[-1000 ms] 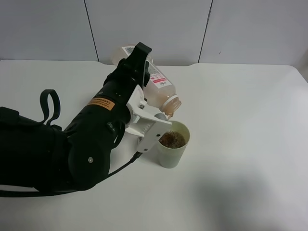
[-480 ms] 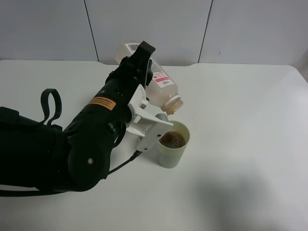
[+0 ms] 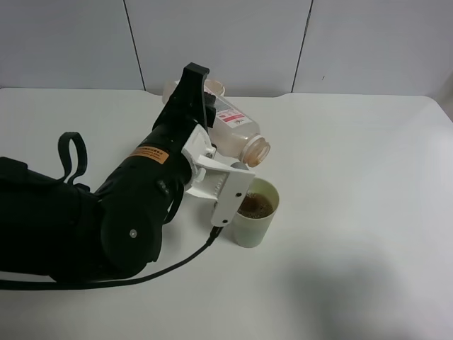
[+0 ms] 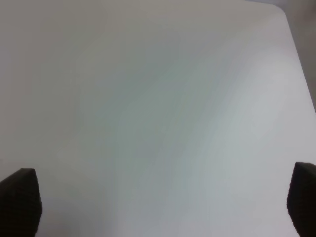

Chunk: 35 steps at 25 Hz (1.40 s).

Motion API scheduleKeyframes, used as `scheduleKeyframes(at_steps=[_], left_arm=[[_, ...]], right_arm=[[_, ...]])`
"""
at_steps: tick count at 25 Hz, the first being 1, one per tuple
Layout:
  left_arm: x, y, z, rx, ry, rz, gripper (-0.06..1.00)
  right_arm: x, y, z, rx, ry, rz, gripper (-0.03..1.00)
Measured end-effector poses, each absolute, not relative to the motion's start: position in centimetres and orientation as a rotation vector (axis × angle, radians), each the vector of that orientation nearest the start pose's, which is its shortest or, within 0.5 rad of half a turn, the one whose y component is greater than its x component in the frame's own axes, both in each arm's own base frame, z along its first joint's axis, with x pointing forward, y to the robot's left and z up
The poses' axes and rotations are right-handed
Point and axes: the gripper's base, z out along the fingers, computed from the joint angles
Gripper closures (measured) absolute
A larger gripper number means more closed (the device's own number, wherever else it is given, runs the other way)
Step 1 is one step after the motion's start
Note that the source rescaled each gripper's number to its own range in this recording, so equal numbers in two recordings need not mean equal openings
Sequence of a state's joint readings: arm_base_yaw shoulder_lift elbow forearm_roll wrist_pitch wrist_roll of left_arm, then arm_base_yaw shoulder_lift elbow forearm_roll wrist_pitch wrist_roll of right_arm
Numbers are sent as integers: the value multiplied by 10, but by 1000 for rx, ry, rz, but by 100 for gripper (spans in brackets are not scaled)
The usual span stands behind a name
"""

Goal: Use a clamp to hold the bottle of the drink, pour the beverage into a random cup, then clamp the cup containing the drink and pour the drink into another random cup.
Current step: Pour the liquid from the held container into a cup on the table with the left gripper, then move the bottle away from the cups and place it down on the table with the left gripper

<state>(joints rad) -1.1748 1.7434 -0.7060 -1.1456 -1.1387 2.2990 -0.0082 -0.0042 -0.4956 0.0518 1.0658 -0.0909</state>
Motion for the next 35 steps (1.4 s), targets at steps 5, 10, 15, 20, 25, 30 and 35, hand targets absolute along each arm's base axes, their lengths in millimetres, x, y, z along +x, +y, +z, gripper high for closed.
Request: scheduleKeyframes(at_steps=[5,10,15,20,25,30,35], left_arm=[[190,-243,193,1406,1234,925,94],[195,-235,210,1246,1365,719,94],[200,-225,232,1109,1411,553,94],[206,-210,247,967,1455,344,94],[215,-176,256,758,1509,126,94],[223,-142,261,605,1549,-57,94],[234,-109,264,494,1615,-155,94]], right_arm=[[-5,4,276,-87,2047,0,-3],[-5,4,276,-87,2047,0,-3],[-5,4,276,-87,2047,0,-3],[-5,4,276,-87,2047,0,-3],[-5,4,276,-87,2047,0,-3],[-5,4,276,-87,2047,0,-3],[-5,4,276,-87,2047,0,-3]])
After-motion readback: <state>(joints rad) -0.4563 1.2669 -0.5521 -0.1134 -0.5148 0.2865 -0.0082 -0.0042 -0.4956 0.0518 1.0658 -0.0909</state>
